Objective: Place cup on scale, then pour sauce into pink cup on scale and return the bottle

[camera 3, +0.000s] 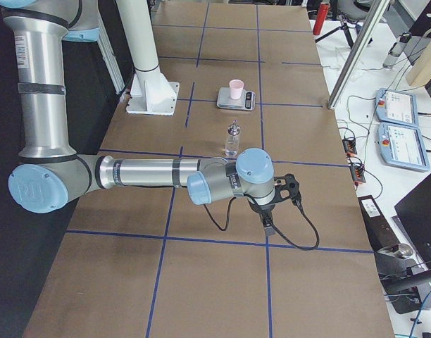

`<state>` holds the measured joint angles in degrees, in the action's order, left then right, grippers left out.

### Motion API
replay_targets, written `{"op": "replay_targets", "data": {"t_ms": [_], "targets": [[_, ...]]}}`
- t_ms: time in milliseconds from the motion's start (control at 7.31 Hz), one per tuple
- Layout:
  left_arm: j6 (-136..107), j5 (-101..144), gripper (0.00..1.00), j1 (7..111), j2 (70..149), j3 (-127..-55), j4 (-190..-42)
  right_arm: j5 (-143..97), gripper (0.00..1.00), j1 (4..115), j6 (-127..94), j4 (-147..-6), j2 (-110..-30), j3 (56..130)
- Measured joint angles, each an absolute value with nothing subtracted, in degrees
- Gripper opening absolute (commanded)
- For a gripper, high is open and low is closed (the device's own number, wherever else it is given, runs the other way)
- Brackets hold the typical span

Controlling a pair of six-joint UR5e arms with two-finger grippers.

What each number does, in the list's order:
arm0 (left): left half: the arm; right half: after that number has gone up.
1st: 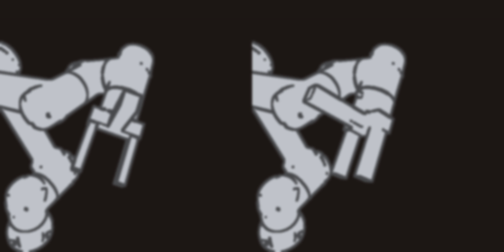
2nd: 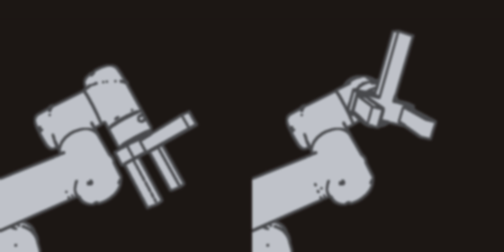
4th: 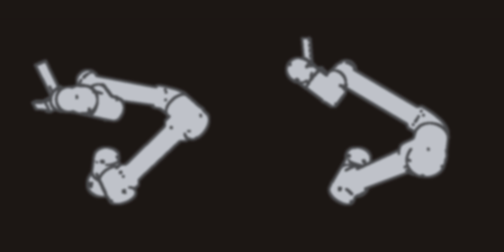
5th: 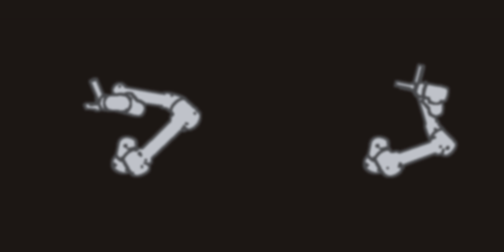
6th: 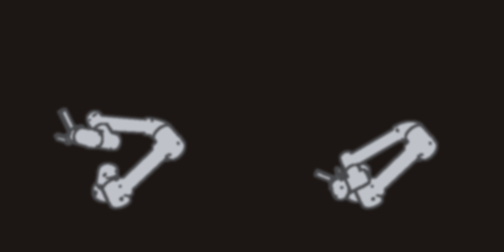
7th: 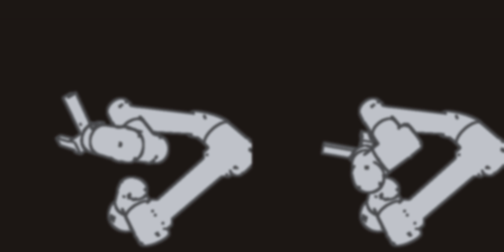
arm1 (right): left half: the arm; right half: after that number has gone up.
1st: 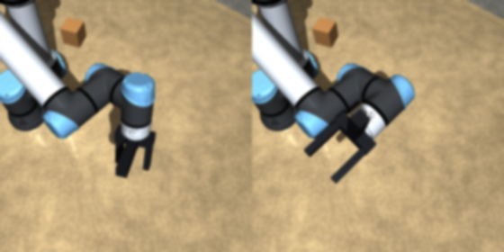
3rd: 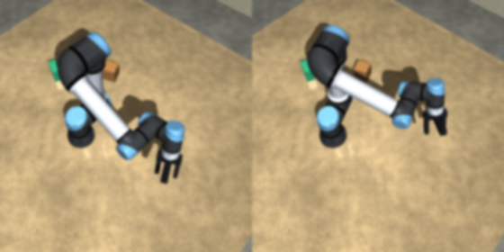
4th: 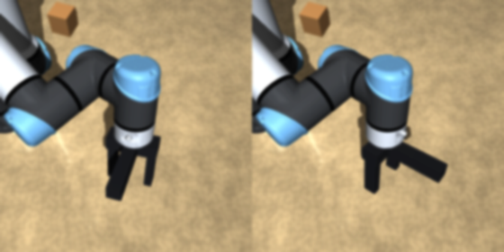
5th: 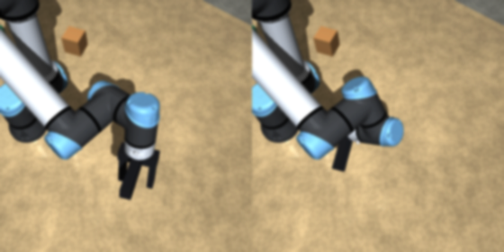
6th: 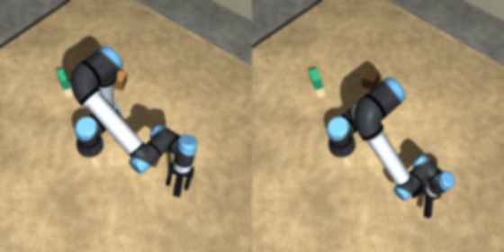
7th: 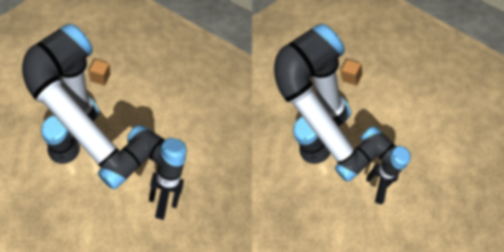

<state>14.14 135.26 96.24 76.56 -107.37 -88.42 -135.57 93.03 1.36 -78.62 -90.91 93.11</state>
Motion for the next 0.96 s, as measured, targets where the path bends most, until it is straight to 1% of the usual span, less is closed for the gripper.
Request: {"op": "replay_targets", "data": {"t_ms": [274,548,684,958], "targets": [[14.3,135.3,1.0,96.2,76.6,-106.9,-88.4,-135.5,1.0,93.6,3.1,-81.3,-95.1,93.9],[14.3,135.3,1.0,96.2,76.5,-106.8,-88.4,-136.9,1.0,93.9,4.8,-82.0,-96.9,94.2],[14.3,135.3,1.0,96.2,76.5,-106.8,-88.4,-138.2,1.0,93.9,5.0,-83.5,-96.7,94.1],[14.3,135.3,1.0,96.2,76.4,-106.8,-88.4,-136.6,1.0,92.4,5.1,-90.8,-94.9,94.8]]}}
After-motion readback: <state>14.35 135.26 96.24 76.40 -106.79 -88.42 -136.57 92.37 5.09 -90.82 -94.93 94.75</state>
